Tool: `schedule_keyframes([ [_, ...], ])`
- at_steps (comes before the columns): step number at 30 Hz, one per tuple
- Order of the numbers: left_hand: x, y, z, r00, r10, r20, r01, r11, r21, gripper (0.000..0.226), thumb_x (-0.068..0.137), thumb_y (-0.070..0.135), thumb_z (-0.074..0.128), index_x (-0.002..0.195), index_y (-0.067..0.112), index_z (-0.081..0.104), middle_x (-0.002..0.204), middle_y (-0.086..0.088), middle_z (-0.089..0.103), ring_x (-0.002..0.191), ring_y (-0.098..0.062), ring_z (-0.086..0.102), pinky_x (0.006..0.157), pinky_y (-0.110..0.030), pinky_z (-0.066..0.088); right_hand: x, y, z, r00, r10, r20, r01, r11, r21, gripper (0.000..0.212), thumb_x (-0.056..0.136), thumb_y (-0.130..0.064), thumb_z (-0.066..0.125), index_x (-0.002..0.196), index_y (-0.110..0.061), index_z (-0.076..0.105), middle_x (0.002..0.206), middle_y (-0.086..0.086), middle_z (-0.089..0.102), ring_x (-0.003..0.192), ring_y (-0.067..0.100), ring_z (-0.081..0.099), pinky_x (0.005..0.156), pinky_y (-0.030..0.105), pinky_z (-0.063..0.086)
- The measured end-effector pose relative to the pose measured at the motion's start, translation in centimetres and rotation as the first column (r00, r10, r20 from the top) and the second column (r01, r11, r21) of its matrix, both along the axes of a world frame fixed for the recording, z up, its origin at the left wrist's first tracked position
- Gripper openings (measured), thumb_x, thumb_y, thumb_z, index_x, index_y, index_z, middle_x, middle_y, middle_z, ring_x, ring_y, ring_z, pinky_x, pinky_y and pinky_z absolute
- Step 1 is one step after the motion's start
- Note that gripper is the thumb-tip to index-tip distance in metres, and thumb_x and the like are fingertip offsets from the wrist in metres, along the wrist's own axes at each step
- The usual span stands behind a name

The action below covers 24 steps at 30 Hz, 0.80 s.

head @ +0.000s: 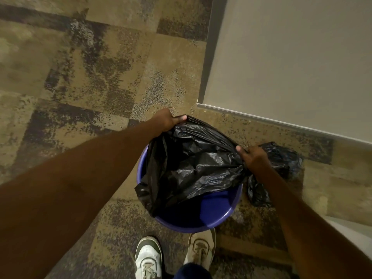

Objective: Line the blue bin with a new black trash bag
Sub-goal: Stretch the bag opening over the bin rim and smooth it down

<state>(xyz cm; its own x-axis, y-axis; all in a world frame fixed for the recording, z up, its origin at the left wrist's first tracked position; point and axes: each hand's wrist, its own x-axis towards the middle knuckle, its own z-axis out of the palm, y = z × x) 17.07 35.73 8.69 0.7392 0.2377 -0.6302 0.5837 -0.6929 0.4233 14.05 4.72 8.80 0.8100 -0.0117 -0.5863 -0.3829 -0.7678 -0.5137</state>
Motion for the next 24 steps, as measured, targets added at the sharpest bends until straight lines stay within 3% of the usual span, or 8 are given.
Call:
schedule_keyframes([
  [5,-0.7,0.9,0.2,0.996,0.07,-0.051,-0.075,0.991,-0.107,0.059,0.08,0.064,0.052,0.058,0.01,0.04,0.057,-0.005,0.038,0.056,-0.02,0.041,0.052,-0.03,0.027,-3.3,-1.0,0.0,0.984,-0.174,-0.04,0.175,0.984,0.026,0.02,0.09,-0.031,0.056,0.085,-0.013,0.05,0.079,0.009,0.051,0.076,0.02,0.047,0.058,0.027,0.032],
  [8,-0.9,0.8,0.8,0.983,0.176,-0.058,-0.183,0.967,-0.177,0.066,0.078,0.068,0.05,0.076,0.002,0.054,0.075,-0.013,0.054,0.078,-0.029,0.055,0.061,-0.033,0.039,-4.7,-0.5,2.0,0.876,-0.465,0.126,0.471,0.882,-0.021,0.033,0.089,-0.038,0.055,0.073,-0.009,0.052,0.07,0.007,0.054,0.065,0.022,0.052,0.058,0.029,0.036],
  [11,-2.2,0.2,1.9,0.988,0.095,0.12,-0.113,0.981,0.155,0.094,0.072,0.075,0.05,0.12,-0.005,0.044,0.12,-0.027,0.051,0.112,-0.041,0.05,0.088,-0.045,0.044,-6.7,0.9,3.6,0.793,-0.606,0.063,0.601,0.795,0.078,0.031,0.085,-0.045,0.06,0.078,-0.015,0.059,0.075,0.003,0.064,0.07,0.025,0.065,0.058,0.032,0.051],
  [13,-4.1,-0.8,3.1,0.961,0.073,0.265,-0.156,0.939,0.306,0.108,0.061,0.084,0.044,0.124,-0.004,0.04,0.123,-0.028,0.049,0.114,-0.042,0.047,0.091,-0.048,0.041,-7.7,2.2,3.8,0.738,-0.66,-0.144,0.671,0.74,0.045,0.065,0.074,-0.053,0.069,0.117,-0.007,0.052,0.109,0.013,0.063,0.097,0.033,0.064,0.077,0.044,0.056],
  [15,-5.9,-1.7,3.4,0.95,0.14,0.28,-0.243,0.894,0.377,0.115,0.056,0.089,0.044,0.122,-0.005,0.04,0.12,-0.03,0.05,0.112,-0.043,0.047,0.09,-0.049,0.041,-8.1,3.1,3.6,0.773,-0.594,-0.222,0.589,0.803,-0.097,0.098,0.066,-0.056,0.074,0.136,-0.003,0.031,0.129,0.022,0.049,0.114,0.041,0.053,0.093,0.053,0.049],
  [19,-8.5,-1.7,2.4,0.968,0.184,0.171,-0.242,0.869,0.432,0.082,0.071,0.068,0.062,0.108,-0.003,0.047,0.112,-0.028,0.056,0.105,-0.043,0.052,0.083,-0.048,0.044,-8.9,4.6,4.0,0.852,-0.52,-0.063,0.489,0.833,-0.259,0.086,0.069,-0.045,0.077,0.125,0.007,0.037,0.124,0.027,0.047,0.111,0.042,0.051,0.09,0.053,0.05],
  [22,-8.8,-0.6,1.9,0.964,0.193,0.182,-0.242,0.92,0.308,0.053,0.079,0.054,0.065,0.09,0.003,0.055,0.092,-0.02,0.062,0.091,-0.036,0.057,0.065,-0.039,0.045,-9.3,4.6,4.6,0.873,-0.488,0.027,0.483,0.854,-0.191,0.023,0.082,-0.02,0.064,0.089,0.001,0.058,0.087,0.017,0.062,0.083,0.034,0.06,0.074,0.042,0.052],
  [24,-8.9,0.0,2.1,0.919,0.292,0.266,-0.343,0.923,0.173,0.041,0.076,0.045,0.071,0.072,0.008,0.053,0.069,-0.011,0.058,0.069,-0.03,0.057,0.053,-0.033,0.034,-9.2,3.9,4.8,0.848,-0.526,0.072,0.53,0.839,-0.124,0.018,0.082,-0.009,0.057,0.065,-0.006,0.052,0.064,0.008,0.054,0.064,0.028,0.054,0.064,0.037,0.046],
])
